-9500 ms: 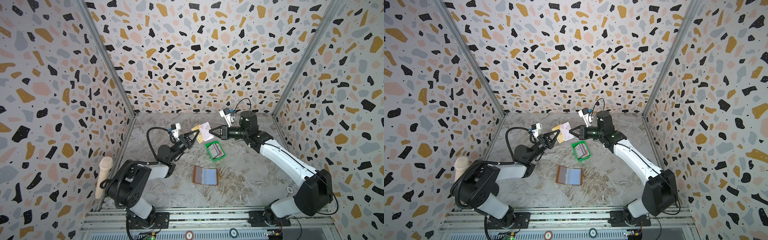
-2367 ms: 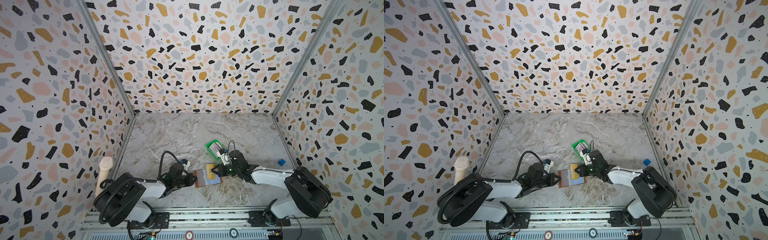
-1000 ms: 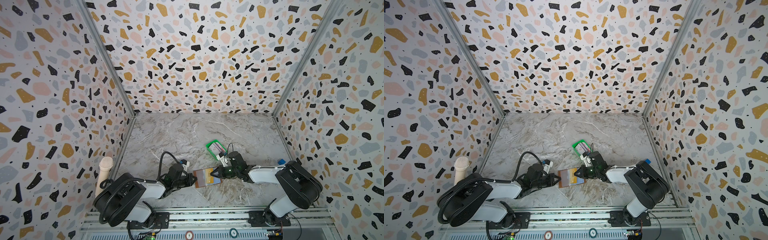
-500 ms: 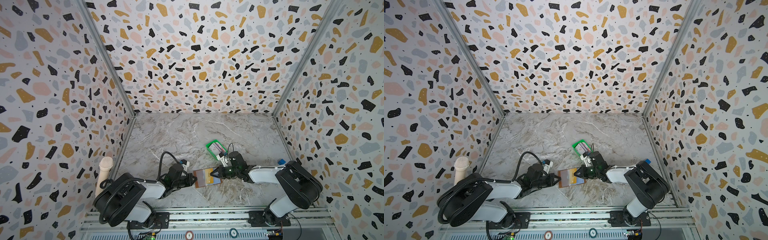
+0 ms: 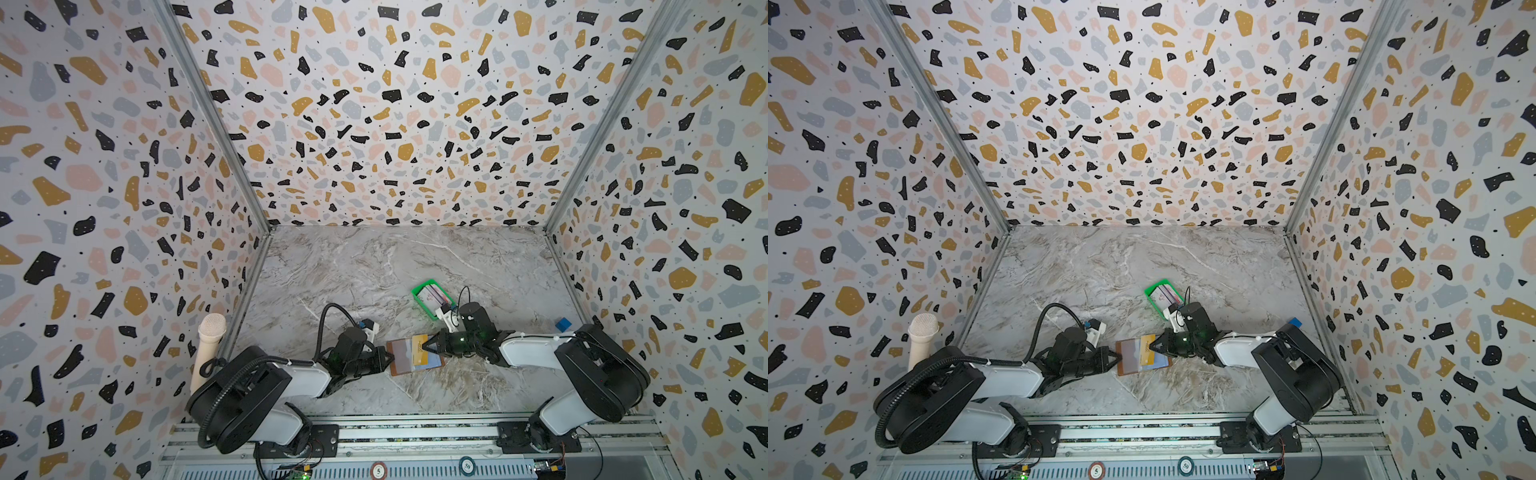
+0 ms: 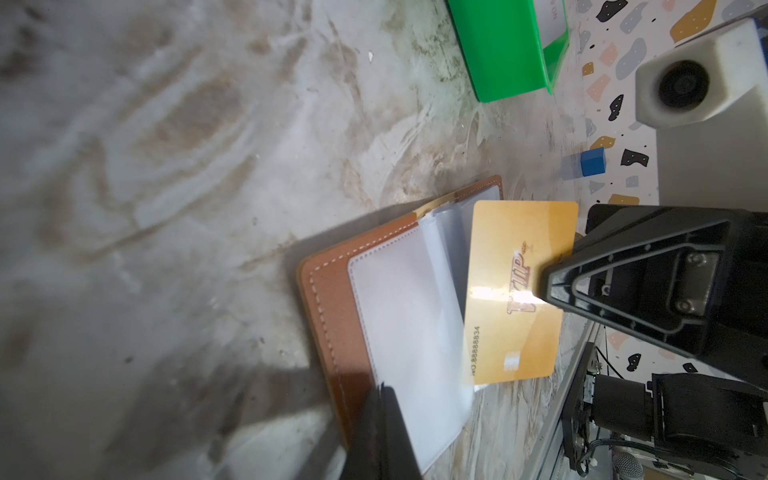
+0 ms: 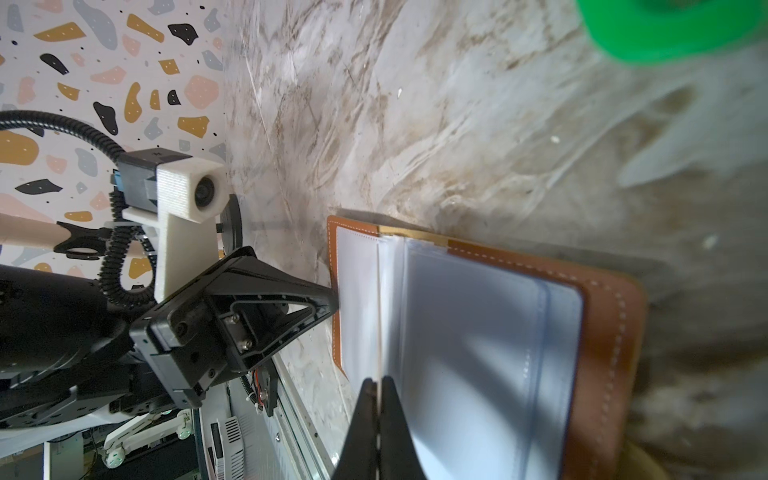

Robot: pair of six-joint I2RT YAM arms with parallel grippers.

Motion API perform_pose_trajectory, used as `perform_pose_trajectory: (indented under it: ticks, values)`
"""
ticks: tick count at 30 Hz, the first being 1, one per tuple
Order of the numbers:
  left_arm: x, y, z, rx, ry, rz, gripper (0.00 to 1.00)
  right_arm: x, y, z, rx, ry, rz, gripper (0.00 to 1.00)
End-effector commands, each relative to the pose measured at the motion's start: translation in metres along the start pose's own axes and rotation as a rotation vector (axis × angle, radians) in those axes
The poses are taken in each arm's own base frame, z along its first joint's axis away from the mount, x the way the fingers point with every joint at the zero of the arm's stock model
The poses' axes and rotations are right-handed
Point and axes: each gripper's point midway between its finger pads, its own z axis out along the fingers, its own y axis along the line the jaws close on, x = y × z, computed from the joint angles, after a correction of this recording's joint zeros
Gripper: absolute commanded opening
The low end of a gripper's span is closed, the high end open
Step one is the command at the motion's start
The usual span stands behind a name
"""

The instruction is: Put the credit cards into the card holder

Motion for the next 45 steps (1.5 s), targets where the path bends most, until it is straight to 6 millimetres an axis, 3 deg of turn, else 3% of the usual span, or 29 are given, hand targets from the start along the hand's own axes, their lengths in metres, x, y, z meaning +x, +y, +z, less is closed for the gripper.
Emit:
perform_pose_trajectory:
  ticks: [1,10,19,45]
  values:
    - [0.005,0.006,-0.002,-0.019,0.005,0.005,0.0,-0.006,0.008,-0.004,-0.018,-0.022,-0.017,0.0]
    - [0.005,0.007,-0.002,-0.021,0.007,0.004,0.0,-0.006,0.016,0.001,-0.061,-0.013,-0.019,0.0]
    - [0.005,0.006,-0.003,-0.018,0.001,0.003,0.0,0.007,-0.001,0.01,-0.005,0.042,0.011,0.0]
    - [0.007,0.009,-0.002,-0.026,0.005,-0.008,0.0,0.018,0.002,0.021,-0.05,0.126,-0.07,0.0]
